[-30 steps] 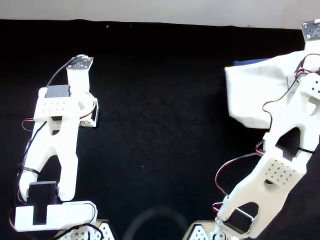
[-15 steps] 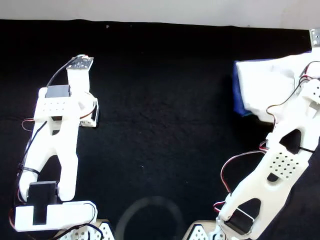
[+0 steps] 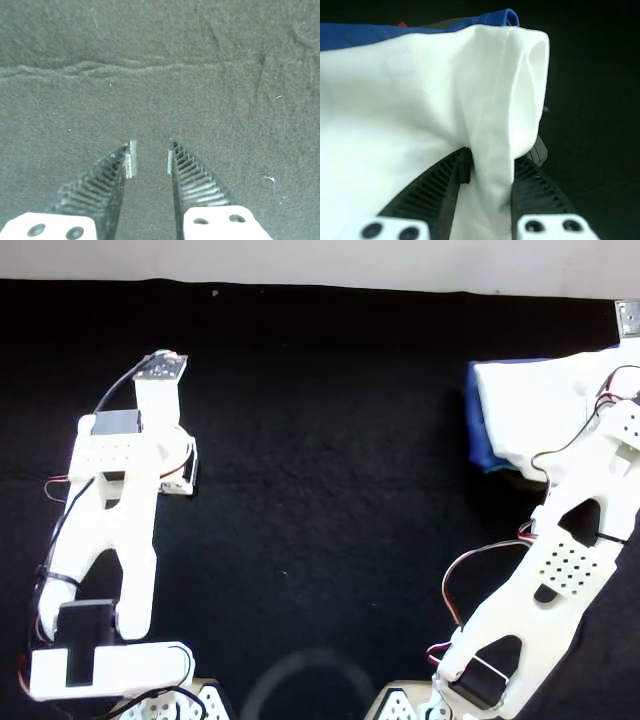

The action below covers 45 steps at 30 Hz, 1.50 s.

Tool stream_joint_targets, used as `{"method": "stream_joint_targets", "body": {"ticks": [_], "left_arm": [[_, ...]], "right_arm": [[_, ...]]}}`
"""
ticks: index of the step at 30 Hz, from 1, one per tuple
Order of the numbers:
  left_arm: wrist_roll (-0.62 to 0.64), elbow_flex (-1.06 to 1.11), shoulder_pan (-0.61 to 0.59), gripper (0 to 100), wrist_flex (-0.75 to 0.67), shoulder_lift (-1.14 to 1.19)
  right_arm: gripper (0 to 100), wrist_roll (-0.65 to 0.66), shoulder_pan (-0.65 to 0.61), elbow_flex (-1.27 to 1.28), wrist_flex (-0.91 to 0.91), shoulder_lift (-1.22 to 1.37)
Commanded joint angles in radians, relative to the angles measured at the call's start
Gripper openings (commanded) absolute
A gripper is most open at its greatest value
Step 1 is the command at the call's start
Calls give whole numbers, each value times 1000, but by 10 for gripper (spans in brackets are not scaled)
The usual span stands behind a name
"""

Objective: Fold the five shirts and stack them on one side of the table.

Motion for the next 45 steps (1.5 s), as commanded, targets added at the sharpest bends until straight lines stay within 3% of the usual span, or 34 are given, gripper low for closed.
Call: {"method": "stream_joint_targets", "body": {"ticks": [1, 11, 17, 22, 29, 36, 45], "left_arm": [[11, -39, 15, 119, 0, -4], [12, -104, 7, 122, -2, 21], [11, -317, -8, 122, -2, 259], [6, -533, -202, 122, 8, 483], [61, -679, -447, 119, 161, 630], [68, -667, -435, 119, 315, 568], [66, -252, -360, 119, 190, 156]], "right_arm": [[132, -89, 25, -67, -13, -19], [132, -221, 33, -108, -28, -151], [134, -235, 1, -101, -4, -165], [134, -238, -35, -101, 51, -165], [134, -239, -48, -99, 45, -163], [134, -239, -47, -147, 42, -168], [132, -339, -93, -176, 31, -163]]}}
